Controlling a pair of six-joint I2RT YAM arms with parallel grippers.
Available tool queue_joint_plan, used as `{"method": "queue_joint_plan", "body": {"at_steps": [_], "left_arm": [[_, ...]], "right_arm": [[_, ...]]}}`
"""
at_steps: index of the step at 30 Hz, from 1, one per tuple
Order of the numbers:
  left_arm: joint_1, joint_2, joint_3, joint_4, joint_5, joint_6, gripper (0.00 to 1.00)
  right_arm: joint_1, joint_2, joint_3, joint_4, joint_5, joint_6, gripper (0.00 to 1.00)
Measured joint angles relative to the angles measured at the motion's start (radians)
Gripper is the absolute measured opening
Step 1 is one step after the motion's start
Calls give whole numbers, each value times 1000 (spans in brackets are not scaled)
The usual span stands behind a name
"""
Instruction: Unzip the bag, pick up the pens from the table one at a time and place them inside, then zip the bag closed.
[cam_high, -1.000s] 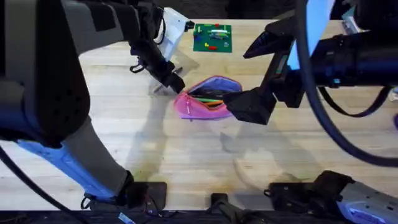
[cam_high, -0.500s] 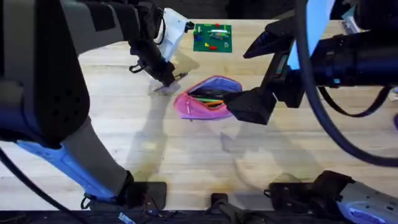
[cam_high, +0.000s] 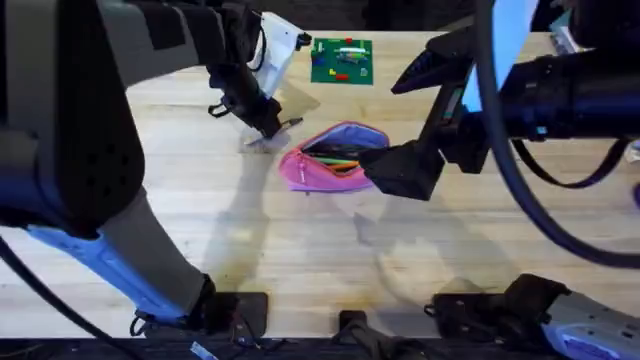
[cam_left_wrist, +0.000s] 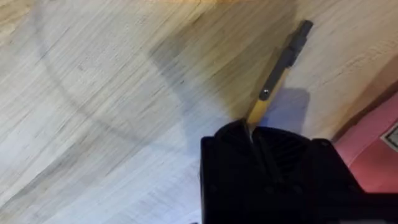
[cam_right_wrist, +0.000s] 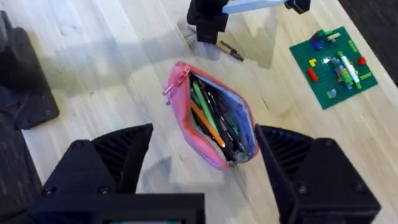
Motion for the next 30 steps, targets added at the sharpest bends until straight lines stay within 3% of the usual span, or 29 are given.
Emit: {"method": "queue_joint_plan", "body": {"at_steps": [6,19,26,28,30], "left_arm": [[-2,-24,-1,-2,2,-8,43],[-17,-242,-2,-2,5,-11,43],[-88,-318,-2,-2,5,-11,42],[-153,-369,-2,-2,8,-18,43],[-177,-383,-2,-2,8,-29,43]], "right_arm": [[0,0,0,0,0,0,998],[0,-37,0,0,0,0,998],[0,-111,0,-5,0,0,998],[0,-162,0,-103,0,0,997],[0,-178,0,-124,0,0,997]]}}
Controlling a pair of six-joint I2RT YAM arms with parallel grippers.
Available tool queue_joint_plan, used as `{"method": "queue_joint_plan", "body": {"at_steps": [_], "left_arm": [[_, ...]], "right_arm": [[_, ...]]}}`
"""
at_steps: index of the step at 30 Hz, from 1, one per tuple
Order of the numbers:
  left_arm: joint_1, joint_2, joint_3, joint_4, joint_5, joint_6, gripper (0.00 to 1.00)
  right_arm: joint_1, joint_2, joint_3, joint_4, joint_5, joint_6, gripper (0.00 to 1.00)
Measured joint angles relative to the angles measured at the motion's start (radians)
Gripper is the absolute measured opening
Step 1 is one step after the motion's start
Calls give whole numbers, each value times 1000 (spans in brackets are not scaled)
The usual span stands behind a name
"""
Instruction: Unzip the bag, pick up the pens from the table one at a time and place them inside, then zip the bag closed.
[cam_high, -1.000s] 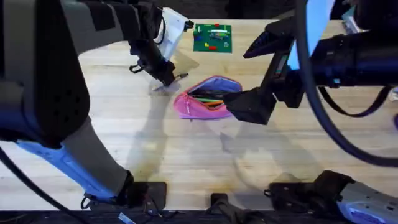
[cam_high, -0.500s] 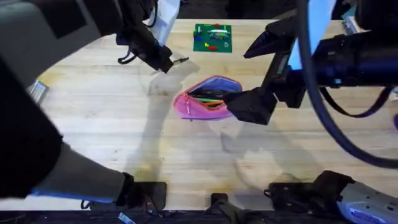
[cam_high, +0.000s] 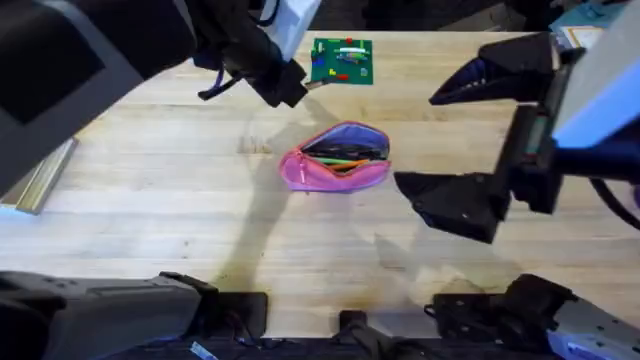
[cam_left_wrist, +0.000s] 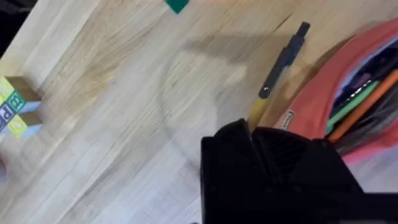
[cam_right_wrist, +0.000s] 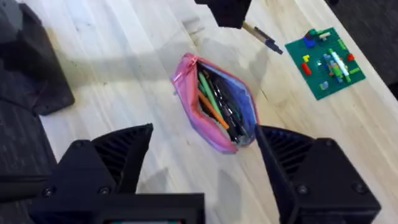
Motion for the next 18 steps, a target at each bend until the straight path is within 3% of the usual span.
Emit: {"method": "queue_joint_plan", "body": {"at_steps": [2,4,18], "left_arm": [[-25,-9,0,0,0,-8,43],[-128,-28,0,0,16,-37,43],[-286,-28,0,-77,114,-151,43]], "right_arm": [[0,-18,0,-9,0,4,997],[0,-69,0,-60,0,12,998],[0,-103,0,-107,0,23,998]]}}
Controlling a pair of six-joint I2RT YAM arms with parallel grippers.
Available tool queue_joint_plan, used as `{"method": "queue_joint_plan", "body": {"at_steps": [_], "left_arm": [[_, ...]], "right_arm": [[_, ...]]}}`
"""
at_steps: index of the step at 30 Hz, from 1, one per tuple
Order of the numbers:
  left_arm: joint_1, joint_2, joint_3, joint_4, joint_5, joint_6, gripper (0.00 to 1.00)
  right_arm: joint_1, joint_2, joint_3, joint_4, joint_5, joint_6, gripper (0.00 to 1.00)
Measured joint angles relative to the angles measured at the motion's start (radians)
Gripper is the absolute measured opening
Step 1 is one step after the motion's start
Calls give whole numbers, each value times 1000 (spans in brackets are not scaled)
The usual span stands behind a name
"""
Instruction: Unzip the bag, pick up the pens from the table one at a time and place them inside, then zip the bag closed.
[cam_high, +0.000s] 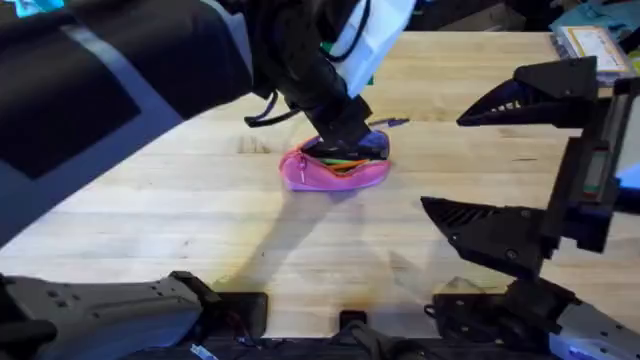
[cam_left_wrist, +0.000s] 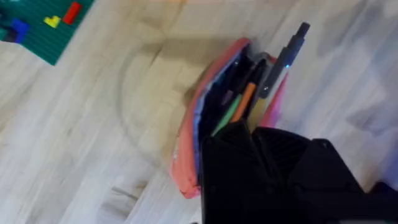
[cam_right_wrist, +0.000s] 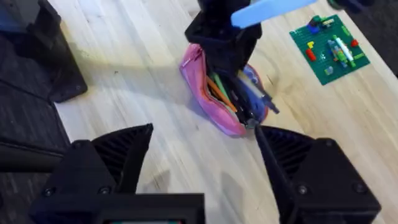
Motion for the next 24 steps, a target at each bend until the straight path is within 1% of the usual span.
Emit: {"method": "queue_joint_plan", "body": {"at_steps": [3,9,12,17,20,24], "left_arm": [[-10,0,0,-8,10,-21,44],[-10,20,0,-4,15,-44,44],[-10,66,0,1,15,-48,44],[-10,178,0,10,13,-50,44],[-10,223,-1,-3,-17,-51,43],[-10,235,-2,-16,-78,-50,43]], "right_arm": [[0,0,0,0,0,0,998],[0,0,0,0,0,0,998],[0,0,0,0,0,0,998],[0,0,0,0,0,0,998],[0,0,0,0,0,0,997],[0,0,0,0,0,0,998]]}}
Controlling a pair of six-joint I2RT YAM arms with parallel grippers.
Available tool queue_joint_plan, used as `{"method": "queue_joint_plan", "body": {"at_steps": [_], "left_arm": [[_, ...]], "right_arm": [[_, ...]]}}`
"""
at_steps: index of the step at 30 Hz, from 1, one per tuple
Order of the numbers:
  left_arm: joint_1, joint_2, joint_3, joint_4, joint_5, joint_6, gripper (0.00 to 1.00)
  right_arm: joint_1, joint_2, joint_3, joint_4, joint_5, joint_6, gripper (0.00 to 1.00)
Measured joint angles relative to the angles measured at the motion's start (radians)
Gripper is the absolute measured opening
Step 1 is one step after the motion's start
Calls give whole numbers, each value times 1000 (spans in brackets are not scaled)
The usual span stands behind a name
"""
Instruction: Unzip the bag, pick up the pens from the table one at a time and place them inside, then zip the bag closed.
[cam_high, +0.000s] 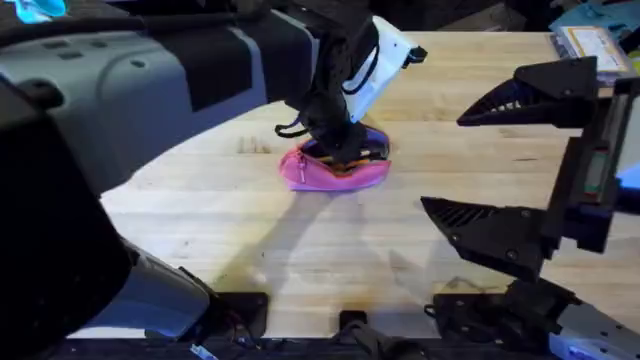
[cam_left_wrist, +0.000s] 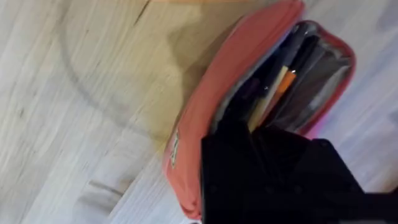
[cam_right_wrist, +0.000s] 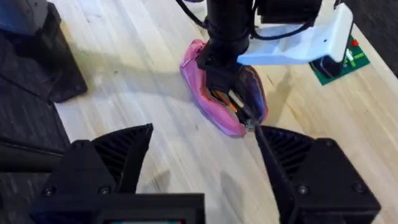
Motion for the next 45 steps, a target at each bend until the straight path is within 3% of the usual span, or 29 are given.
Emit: {"method": "queue_joint_plan", "body": {"at_steps": [6,13,16,19,20,25,33,45], "left_arm": [[0,-1,0,-42,-90,34,44],[0,-1,0,-41,-118,50,61],[0,-1,0,-41,-119,58,299],[-1,-1,0,-40,-116,62,686],[-1,-1,0,-38,-115,62,769],[-3,-1,0,-37,-110,61,986],[-3,-25,3,-73,-91,59,993],[21,-231,3,-134,-92,63,993]], "right_arm": [[0,0,0,0,0,0,998],[0,0,0,0,0,0,998],[0,0,0,0,0,0,998],[0,0,0,0,0,0,998],[0,0,0,0,0,0,998],[0,0,0,0,0,0,997],[0,0,0,0,0,0,998],[0,0,0,-1,0,0,998]]}}
